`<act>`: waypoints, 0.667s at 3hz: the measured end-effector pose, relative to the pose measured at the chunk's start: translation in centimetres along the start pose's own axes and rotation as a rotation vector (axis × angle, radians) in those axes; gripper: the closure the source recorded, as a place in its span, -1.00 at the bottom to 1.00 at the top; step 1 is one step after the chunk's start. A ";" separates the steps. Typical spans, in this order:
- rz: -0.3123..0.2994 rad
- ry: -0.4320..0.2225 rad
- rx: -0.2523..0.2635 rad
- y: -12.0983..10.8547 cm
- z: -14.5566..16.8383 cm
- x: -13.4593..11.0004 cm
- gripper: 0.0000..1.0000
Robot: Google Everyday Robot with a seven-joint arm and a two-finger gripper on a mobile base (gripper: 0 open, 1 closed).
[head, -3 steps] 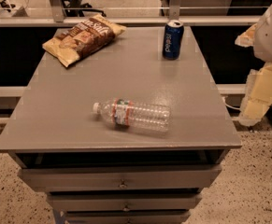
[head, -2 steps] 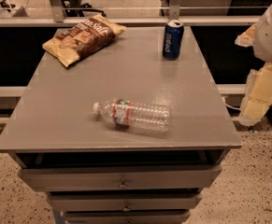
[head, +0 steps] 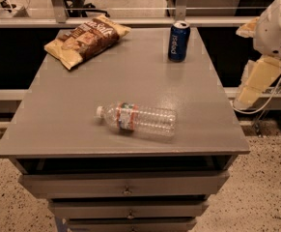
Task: Move pepsi can near brown chip bag
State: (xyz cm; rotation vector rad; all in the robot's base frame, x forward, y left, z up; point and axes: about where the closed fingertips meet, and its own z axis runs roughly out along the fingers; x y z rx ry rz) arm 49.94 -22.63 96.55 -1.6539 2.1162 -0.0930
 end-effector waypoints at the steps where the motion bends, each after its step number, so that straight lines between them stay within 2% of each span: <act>1: 0.012 -0.072 0.068 -6.2 2.1 -0.2 -1.00; 2: 0.060 -0.174 0.105 -11.9 4.5 -0.6 -1.00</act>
Offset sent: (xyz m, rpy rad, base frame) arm 0.2160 -0.0299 0.0058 0.3262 -0.2169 -0.0614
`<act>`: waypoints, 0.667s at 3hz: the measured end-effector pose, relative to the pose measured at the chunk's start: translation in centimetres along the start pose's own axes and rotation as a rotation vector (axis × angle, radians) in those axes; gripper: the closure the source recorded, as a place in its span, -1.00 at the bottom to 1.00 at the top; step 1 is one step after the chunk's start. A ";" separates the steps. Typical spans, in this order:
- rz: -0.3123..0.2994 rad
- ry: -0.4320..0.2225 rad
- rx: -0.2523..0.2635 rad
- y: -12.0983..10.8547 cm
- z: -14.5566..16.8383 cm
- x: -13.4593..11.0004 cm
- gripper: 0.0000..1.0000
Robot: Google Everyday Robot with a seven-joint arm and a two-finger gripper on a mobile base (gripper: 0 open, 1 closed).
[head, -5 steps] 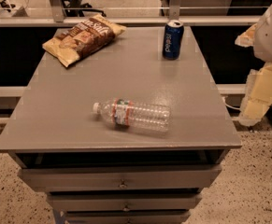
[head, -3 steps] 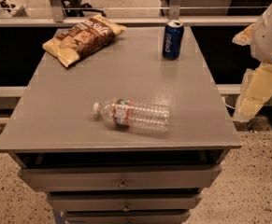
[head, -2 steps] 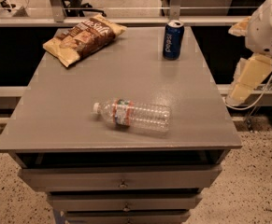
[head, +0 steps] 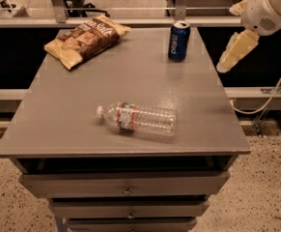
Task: Move pepsi can near brown chip bag
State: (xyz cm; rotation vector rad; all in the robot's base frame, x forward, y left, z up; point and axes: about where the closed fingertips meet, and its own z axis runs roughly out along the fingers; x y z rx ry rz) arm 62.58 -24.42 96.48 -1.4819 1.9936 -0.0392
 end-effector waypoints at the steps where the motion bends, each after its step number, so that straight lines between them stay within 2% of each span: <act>1: 0.077 -0.128 0.008 -3.9 4.1 -0.7 -1.00; 2: 0.158 -0.234 0.000 -5.6 8.1 -1.3 -1.00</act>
Offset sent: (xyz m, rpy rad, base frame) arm 0.1417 0.0310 -0.0603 0.4681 -0.0509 -0.0698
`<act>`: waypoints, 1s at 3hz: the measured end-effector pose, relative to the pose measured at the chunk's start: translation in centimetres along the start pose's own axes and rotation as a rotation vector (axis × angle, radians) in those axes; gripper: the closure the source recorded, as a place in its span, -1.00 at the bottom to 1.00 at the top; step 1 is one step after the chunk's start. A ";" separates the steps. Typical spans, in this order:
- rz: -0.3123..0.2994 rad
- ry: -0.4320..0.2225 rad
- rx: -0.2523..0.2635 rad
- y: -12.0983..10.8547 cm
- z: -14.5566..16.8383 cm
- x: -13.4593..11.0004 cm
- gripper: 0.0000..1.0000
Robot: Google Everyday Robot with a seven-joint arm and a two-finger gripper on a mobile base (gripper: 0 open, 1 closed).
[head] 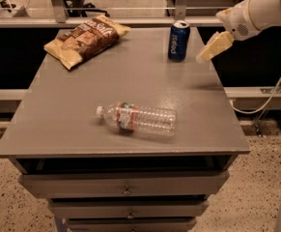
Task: Move pepsi can near brown chip bag
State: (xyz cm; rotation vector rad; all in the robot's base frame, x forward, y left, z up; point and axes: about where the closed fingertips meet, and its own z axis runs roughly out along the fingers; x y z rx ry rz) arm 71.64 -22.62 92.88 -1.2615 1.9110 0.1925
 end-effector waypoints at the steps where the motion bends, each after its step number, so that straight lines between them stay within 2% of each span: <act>1: 0.072 -0.103 -0.016 -0.7 4.1 -0.5 -1.00; 2: 0.137 -0.195 -0.042 -0.9 7.8 -1.6 -1.00; 3: 0.212 -0.263 -0.084 -0.7 10.1 -2.8 -1.00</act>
Offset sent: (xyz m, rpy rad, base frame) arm 0.0805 0.0699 -0.0485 0.3757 0.0051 -0.0086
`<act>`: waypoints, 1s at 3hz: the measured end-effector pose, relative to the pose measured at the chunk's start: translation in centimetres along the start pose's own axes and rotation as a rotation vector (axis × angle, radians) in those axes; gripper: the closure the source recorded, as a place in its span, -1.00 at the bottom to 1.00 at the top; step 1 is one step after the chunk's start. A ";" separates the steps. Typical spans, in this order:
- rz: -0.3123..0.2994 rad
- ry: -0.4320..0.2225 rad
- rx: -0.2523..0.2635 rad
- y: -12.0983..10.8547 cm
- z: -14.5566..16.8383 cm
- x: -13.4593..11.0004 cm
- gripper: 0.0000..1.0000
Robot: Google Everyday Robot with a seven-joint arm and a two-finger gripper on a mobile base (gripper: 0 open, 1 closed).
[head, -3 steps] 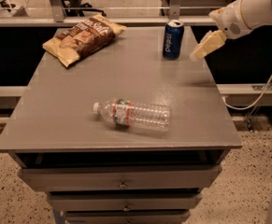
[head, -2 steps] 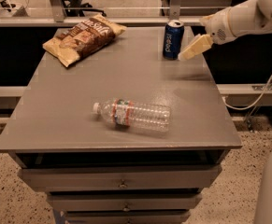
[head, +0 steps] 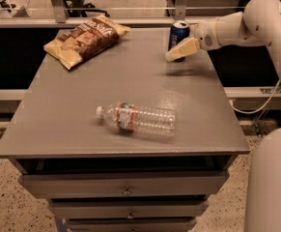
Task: Move pepsi can near brown chip bag
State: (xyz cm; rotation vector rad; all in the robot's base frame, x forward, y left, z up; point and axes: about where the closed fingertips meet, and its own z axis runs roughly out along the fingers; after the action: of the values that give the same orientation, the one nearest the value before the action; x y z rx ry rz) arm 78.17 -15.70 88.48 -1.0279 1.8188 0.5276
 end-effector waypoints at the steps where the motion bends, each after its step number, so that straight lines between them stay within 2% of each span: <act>1: 0.081 -0.042 -0.030 0.4 1.3 -0.3 -0.62; 2: 0.135 -0.070 -0.033 0.5 1.3 -0.3 -0.17; 3: 0.170 -0.108 -0.012 0.0 0.3 -1.0 0.31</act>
Offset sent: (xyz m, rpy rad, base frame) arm 0.0004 0.0065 0.0014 0.2009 0.0955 -0.0640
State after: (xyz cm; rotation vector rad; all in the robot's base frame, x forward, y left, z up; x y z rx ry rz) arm 78.50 -15.03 89.25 -0.8407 1.8178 0.6849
